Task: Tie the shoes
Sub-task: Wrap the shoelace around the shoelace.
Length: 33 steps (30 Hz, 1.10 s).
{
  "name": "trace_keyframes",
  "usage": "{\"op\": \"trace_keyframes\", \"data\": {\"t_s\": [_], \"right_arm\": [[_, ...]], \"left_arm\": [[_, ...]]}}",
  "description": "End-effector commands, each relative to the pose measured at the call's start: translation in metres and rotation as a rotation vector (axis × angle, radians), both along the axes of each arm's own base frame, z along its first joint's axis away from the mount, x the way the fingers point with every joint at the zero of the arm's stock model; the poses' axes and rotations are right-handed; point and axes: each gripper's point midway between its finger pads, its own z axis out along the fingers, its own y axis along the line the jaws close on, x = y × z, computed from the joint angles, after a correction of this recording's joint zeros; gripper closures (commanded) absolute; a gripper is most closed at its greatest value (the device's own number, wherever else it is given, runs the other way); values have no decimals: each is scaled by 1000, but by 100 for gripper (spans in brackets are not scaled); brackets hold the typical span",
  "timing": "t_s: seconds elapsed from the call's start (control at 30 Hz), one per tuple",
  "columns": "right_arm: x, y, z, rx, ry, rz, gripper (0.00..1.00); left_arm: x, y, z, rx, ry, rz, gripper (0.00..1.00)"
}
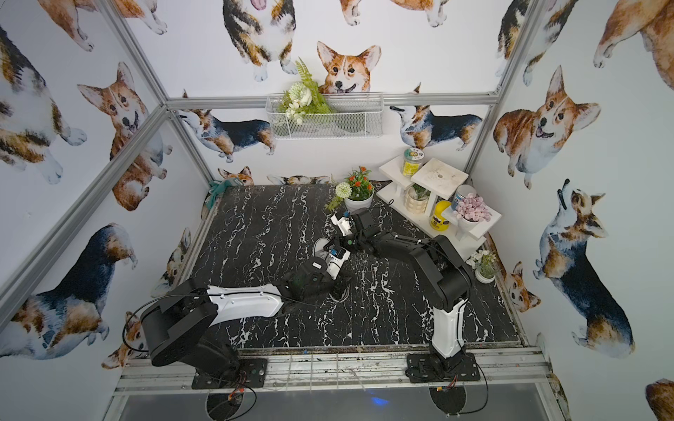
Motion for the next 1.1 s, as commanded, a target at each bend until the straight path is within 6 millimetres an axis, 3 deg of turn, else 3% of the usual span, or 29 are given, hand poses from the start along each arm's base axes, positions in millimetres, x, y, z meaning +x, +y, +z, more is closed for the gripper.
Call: {"op": "trace_keyframes", "data": {"t_s": [0.0, 0.23, 0.4, 0.53, 0.7, 0.83, 1.07], "right_arm": [[0, 0, 0, -5, -11, 14, 100], [0, -1, -2, -12, -17, 14, 100], [0, -1, 2, -7, -26, 20, 100], [-1, -1, 10, 3, -42, 21, 100], [-4, 0, 19, 35, -52, 24, 100], [-6, -2, 21, 41, -59, 16, 100], [-7, -3, 24, 50, -64, 9, 100]], "left_arm": [[-3, -5, 5, -4, -15, -47, 64], [-11, 8, -2, 78, 37, -87, 52], [-17, 33, 15, 46, 33, -89, 46], [-15, 65, 23, -5, 50, -39, 38], [15, 112, 19, -74, 86, 130, 38], [37, 120, 17, -121, 85, 168, 38], [55, 104, 7, -126, 59, 77, 34]]}}
